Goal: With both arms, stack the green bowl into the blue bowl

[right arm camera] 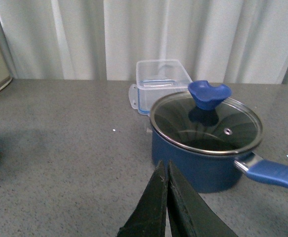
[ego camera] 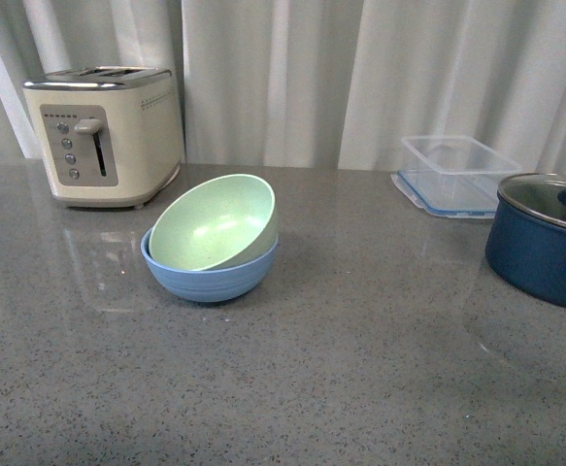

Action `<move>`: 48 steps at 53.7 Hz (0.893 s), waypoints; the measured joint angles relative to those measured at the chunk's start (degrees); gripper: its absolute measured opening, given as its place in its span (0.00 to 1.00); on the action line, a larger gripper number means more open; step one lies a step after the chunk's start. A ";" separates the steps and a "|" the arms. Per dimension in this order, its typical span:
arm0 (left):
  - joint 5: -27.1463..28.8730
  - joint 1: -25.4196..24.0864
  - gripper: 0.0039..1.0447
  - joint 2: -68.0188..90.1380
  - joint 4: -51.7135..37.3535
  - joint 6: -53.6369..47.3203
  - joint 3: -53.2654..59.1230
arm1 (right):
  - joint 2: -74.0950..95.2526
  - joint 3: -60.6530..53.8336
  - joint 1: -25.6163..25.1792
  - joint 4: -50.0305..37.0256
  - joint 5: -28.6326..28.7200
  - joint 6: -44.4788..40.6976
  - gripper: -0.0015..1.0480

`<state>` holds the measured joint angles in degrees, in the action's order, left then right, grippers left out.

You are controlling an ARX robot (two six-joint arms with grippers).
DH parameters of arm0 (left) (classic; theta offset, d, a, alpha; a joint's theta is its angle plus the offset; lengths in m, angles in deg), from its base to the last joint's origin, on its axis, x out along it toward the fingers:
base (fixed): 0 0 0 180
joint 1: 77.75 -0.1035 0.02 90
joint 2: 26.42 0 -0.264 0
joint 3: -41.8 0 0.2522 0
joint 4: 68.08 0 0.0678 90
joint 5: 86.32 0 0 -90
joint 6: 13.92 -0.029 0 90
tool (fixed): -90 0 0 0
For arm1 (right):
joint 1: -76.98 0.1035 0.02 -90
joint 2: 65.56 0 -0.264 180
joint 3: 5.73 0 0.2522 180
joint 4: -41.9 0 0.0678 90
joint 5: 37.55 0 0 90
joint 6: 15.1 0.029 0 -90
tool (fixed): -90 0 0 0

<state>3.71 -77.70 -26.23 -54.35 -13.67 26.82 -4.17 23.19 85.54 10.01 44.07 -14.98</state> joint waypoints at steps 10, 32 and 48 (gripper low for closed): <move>0.00 0.00 0.94 0.00 0.00 0.02 0.00 | -5.88 -4.70 -2.14 1.11 2.10 0.00 0.01; 0.00 0.00 0.94 0.00 0.00 0.02 0.00 | -22.03 -11.72 -8.41 10.21 8.26 0.00 0.01; 0.00 0.00 0.94 0.00 0.00 0.02 0.00 | -31.87 -14.86 -8.41 16.41 8.28 0.00 0.01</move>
<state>3.71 -77.70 -26.23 -54.35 -13.65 26.82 -36.04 8.32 77.12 26.42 52.35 -14.98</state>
